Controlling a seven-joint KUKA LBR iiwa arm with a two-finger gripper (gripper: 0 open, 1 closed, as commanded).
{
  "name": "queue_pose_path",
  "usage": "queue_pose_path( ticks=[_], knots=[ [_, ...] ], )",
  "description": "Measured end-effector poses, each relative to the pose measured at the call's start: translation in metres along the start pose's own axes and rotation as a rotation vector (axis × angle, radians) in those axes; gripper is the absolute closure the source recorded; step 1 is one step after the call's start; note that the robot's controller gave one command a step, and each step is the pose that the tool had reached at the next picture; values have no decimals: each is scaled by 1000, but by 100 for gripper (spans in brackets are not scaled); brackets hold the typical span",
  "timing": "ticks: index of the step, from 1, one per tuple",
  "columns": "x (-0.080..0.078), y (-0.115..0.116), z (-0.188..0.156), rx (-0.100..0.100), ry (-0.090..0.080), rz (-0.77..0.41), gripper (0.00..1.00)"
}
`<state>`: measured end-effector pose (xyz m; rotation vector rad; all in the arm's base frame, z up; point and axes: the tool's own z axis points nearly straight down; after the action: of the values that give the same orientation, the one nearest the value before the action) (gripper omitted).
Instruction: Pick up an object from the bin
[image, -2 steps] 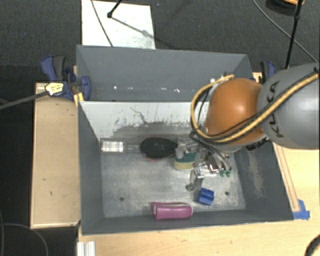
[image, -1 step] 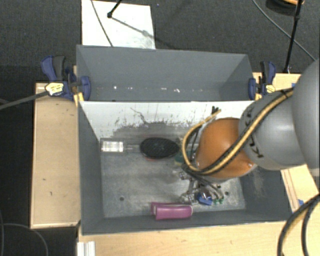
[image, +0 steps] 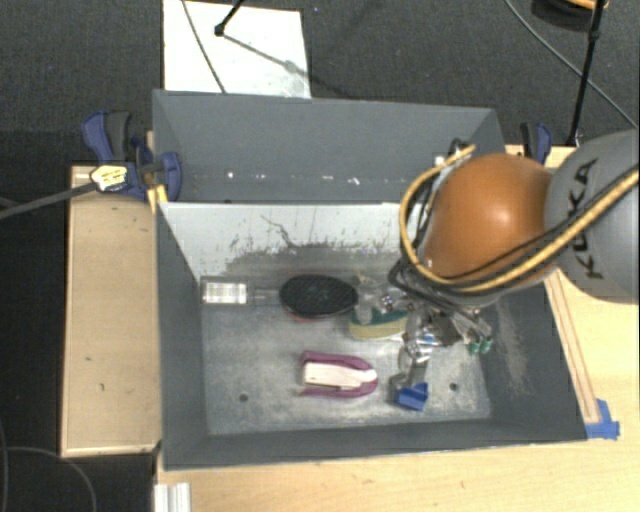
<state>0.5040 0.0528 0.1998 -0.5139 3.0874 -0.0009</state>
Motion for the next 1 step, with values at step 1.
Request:
queue_pose_path(
  ticks=[1],
  knots=[
    [25, 13, 121, -3, 3, -29, 0]
  ],
)
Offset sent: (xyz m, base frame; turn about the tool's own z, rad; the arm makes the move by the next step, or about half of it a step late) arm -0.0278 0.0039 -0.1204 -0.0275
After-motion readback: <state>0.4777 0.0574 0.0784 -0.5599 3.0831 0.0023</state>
